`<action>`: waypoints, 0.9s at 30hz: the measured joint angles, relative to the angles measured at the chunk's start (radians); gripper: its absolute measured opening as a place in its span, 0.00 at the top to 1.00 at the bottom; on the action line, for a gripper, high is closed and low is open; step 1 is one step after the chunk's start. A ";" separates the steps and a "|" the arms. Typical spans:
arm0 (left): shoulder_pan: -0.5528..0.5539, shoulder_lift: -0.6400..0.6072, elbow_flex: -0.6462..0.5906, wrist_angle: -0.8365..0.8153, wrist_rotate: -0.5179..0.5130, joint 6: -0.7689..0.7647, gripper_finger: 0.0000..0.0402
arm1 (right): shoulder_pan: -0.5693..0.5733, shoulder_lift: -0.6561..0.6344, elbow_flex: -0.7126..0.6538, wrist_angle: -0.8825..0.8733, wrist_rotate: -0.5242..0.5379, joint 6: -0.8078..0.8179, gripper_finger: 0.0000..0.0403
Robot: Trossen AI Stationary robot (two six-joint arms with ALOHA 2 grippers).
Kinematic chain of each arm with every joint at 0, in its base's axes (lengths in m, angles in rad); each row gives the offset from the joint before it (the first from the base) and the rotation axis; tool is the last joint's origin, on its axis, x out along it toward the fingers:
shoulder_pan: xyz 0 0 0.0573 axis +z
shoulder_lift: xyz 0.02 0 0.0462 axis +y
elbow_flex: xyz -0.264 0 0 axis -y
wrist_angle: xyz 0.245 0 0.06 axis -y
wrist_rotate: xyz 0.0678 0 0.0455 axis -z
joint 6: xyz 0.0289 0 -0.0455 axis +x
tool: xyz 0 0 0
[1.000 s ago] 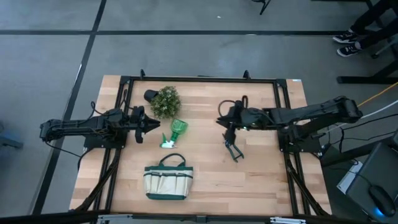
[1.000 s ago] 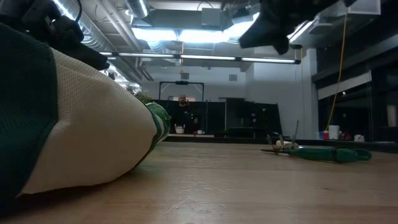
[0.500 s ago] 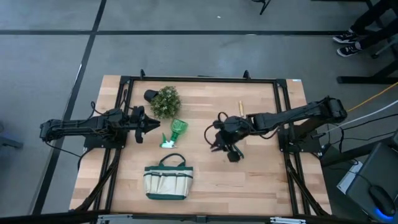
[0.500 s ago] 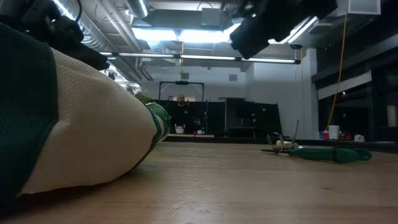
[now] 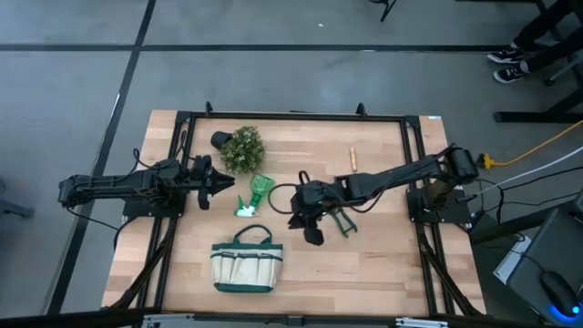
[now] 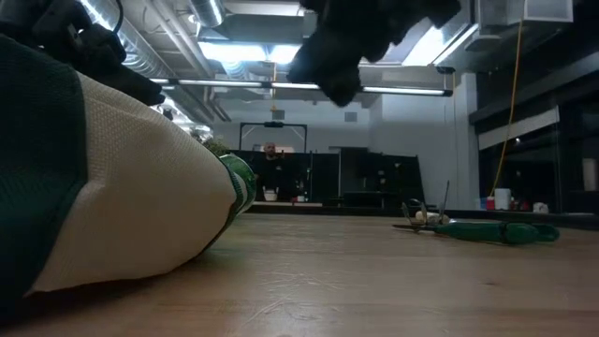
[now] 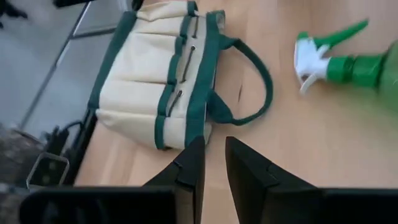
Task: Pick & Place Garden tools in Gardening bag
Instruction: Move the light brown gardening bag to the center of the table
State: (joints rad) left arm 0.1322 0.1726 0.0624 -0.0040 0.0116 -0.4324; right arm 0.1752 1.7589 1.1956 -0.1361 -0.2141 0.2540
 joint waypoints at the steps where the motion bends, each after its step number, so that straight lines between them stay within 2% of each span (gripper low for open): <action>1: 0.000 0.000 0.000 0.000 0.000 0.000 0.82 | 0.003 0.022 0.008 0.022 -0.005 0.039 0.83; 6: 0.000 0.000 0.000 0.001 0.000 0.000 0.82 | 0.011 0.111 0.012 0.183 -0.084 0.258 0.78; 10: 0.000 0.000 0.000 0.001 0.000 0.000 0.82 | 0.010 0.169 0.012 0.276 -0.122 0.388 0.66; 14: 0.000 0.000 0.000 0.001 0.000 0.000 0.82 | 0.004 0.201 0.012 0.273 -0.128 0.509 0.52; 17: 0.000 0.000 0.000 0.000 0.000 0.000 0.82 | 0.004 0.216 0.012 0.287 -0.123 0.530 0.46; 23: 0.000 0.000 0.000 0.000 0.000 0.000 0.82 | 0.025 0.287 0.013 0.392 -0.123 0.520 0.46; 27: 0.000 0.000 0.000 0.000 0.000 0.000 0.82 | 0.038 0.343 0.066 0.382 -0.122 0.516 0.47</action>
State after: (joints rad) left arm 0.1322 0.1726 0.0624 -0.0036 0.0120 -0.4325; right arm 0.2134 2.1021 1.2615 0.2458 -0.3364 0.7701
